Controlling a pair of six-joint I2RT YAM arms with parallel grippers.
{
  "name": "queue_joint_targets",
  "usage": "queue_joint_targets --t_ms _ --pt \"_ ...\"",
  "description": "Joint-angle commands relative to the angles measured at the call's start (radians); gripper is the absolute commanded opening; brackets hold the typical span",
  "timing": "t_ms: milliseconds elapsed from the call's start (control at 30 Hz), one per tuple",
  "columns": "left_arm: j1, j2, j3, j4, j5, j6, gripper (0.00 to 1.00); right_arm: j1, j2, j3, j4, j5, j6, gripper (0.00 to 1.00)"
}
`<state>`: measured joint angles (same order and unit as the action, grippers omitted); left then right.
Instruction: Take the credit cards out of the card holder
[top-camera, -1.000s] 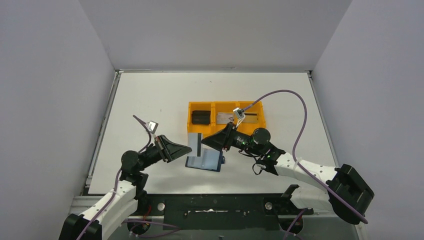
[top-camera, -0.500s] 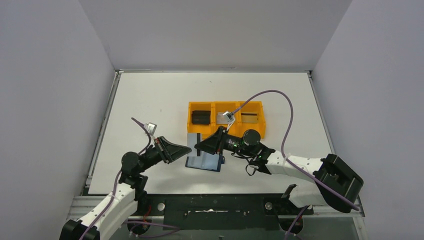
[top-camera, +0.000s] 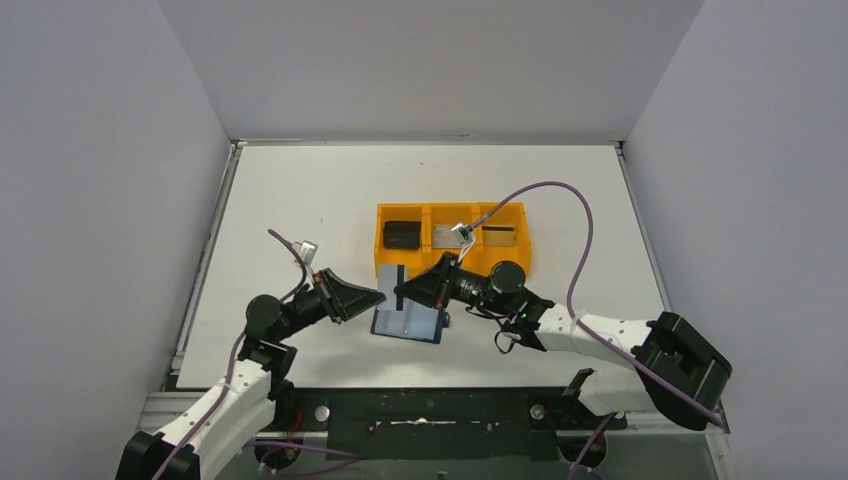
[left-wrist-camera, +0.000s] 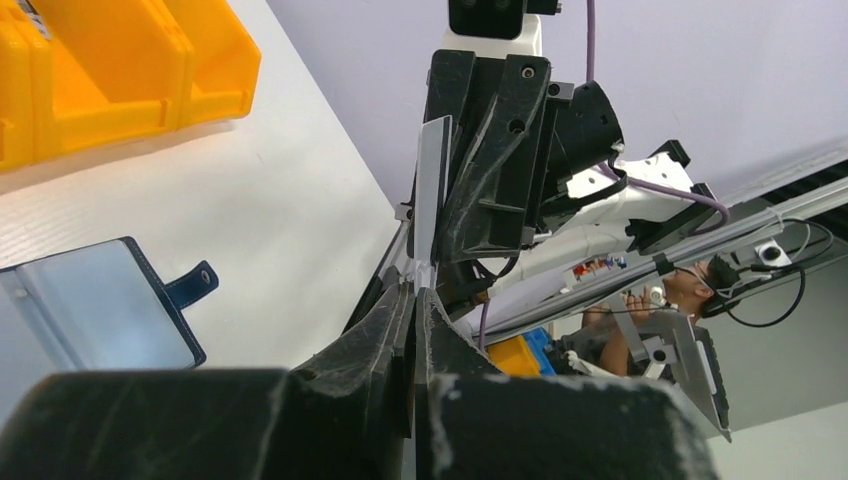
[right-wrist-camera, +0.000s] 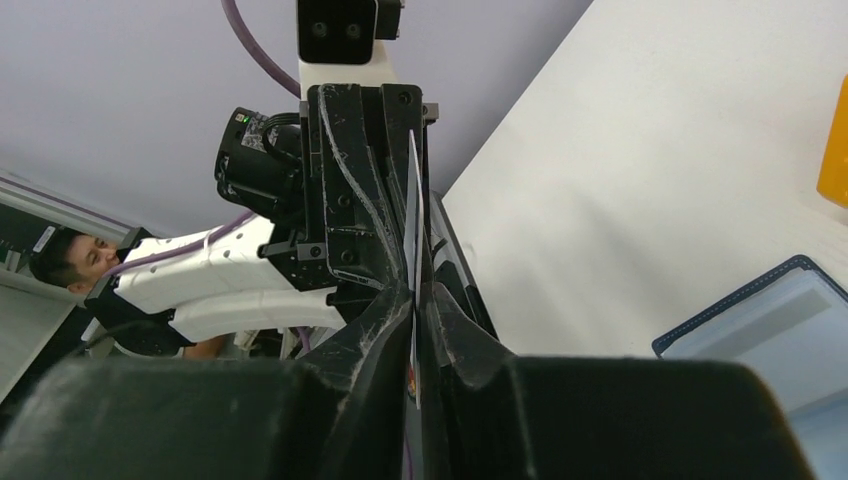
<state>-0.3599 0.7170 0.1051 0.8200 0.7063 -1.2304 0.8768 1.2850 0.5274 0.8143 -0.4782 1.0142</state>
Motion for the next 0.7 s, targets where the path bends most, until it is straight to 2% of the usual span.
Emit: queue_joint_targets --t_ms 0,33,67,100,133,167,200,233,333,467,533,667 --pt "0.004 0.005 0.048 -0.024 -0.001 0.052 0.00 0.002 -0.078 -0.027 0.097 0.009 -0.020 0.05" --pt "0.004 0.000 0.045 -0.024 -0.002 0.051 0.00 0.002 -0.082 -0.031 0.097 0.013 -0.022 0.02" --pt "0.004 -0.004 0.047 -0.033 -0.003 0.050 0.05 0.001 -0.084 -0.033 0.098 0.015 -0.027 0.00" --pt "0.005 -0.009 0.056 -0.059 0.000 0.055 0.29 0.000 -0.089 -0.035 0.102 0.019 -0.036 0.00" --pt "0.007 -0.010 0.079 -0.118 0.016 0.081 0.49 -0.001 -0.097 -0.038 0.103 0.036 -0.045 0.00" --pt "0.007 -0.014 0.124 -0.235 0.027 0.156 0.72 -0.002 -0.107 -0.037 0.088 0.059 -0.058 0.00" --pt "0.007 -0.026 0.173 -0.384 0.020 0.236 0.84 -0.003 -0.122 -0.027 0.039 0.085 -0.083 0.00" --pt "0.007 -0.046 0.216 -0.522 -0.009 0.304 0.88 -0.004 -0.136 -0.011 -0.059 0.109 -0.130 0.00" --pt "0.017 -0.104 0.342 -0.834 -0.162 0.453 0.88 -0.007 -0.192 0.064 -0.371 0.284 -0.273 0.00" --pt "0.022 -0.055 0.470 -1.142 -0.344 0.621 0.89 -0.008 -0.239 0.155 -0.724 0.689 -0.395 0.00" --pt "0.022 -0.027 0.502 -1.222 -0.415 0.640 0.89 -0.007 -0.247 0.187 -0.811 0.816 -0.456 0.00" --pt "0.024 -0.020 0.598 -1.239 -0.468 0.702 0.89 -0.002 -0.237 0.209 -0.798 0.917 -0.680 0.00"
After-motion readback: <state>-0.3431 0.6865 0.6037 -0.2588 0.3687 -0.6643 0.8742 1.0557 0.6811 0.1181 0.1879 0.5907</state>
